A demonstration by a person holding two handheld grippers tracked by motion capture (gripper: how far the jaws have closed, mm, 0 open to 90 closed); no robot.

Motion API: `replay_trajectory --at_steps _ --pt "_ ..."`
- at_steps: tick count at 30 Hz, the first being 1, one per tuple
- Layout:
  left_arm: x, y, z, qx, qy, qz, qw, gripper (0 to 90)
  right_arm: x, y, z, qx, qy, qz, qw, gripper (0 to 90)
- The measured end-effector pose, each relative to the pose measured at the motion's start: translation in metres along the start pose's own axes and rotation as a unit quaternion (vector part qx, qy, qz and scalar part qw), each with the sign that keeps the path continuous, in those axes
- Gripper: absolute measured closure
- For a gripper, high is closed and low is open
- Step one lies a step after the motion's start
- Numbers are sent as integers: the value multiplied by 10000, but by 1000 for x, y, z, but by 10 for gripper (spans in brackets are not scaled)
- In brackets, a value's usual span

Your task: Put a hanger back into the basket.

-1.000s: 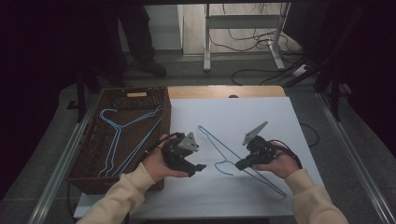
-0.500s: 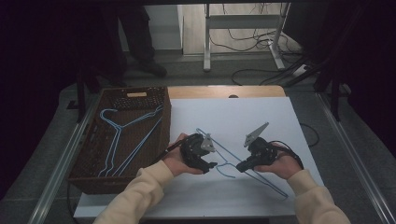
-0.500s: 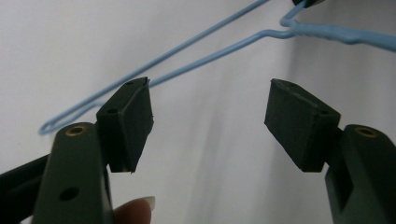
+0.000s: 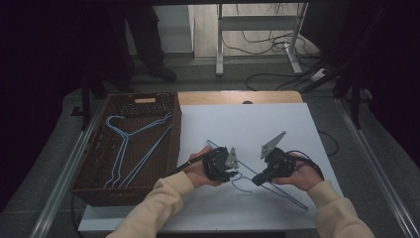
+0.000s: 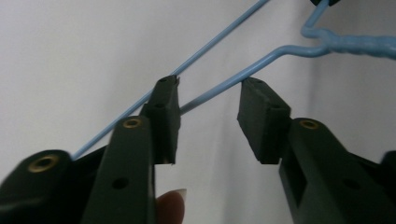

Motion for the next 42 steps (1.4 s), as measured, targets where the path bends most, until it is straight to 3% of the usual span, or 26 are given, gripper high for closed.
replay_trajectory --at_steps 4,6,7,9,13,19,23,29,42 --pt "-2 5 0 -65 2 -243 9997 703 3 2 3 -33 -24 10 10000 872" --pt "-3 7 -1 -79 55 -303 9995 711 5 2 3 -49 -61 8 10000 872" --pt "-4 8 -2 -74 92 -305 9995 693 5 2 3 -62 -81 2 9999 872" --pt "-5 7 -3 -133 140 -318 9993 563 6 1 3 -159 -78 30 9998 872" --pt "-7 12 -5 16 236 -476 9986 524 5 -2 4 -254 -26 84 9996 872" --pt "-7 12 -8 -11 176 -539 9984 662 5 -2 5 -272 13 124 9996 872" --pt "-9 13 -5 -219 160 -855 9960 703 6 -2 8 -259 61 139 9995 868" --pt "-10 17 -1 -316 140 -1162 9926 770 7 1 16 -63 175 192 9996 824" --pt "-13 27 4 -120 123 -1395 9901 861 11 8 23 278 408 92 9987 710"
Point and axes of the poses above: each handheld gripper's, and its own axes: z roughly backward along the jaws, x roughly out of its underside, y roughly to its right, the point moved 5 cm from there along -z, roughly forward along the jaws, and after that the axes turned 8 degrees about -x, right-handed, at the moved point
